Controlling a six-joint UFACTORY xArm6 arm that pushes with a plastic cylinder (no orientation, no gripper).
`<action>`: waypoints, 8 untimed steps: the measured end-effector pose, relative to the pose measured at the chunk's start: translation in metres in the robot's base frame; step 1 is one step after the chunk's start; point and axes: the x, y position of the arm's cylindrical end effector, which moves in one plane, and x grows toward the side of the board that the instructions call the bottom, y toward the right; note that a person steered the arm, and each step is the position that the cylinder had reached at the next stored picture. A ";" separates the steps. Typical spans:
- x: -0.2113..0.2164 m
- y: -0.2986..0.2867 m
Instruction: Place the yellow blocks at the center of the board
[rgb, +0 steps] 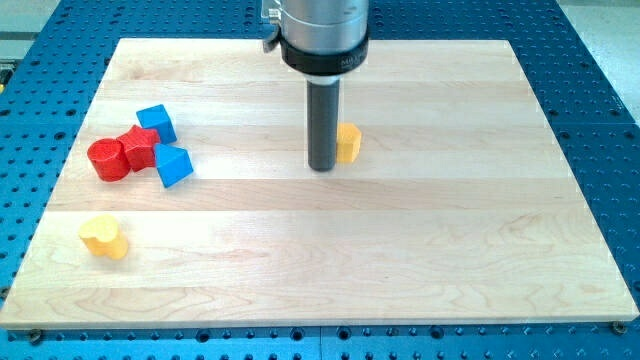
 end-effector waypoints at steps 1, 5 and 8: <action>0.011 0.053; 0.140 -0.090; 0.085 -0.174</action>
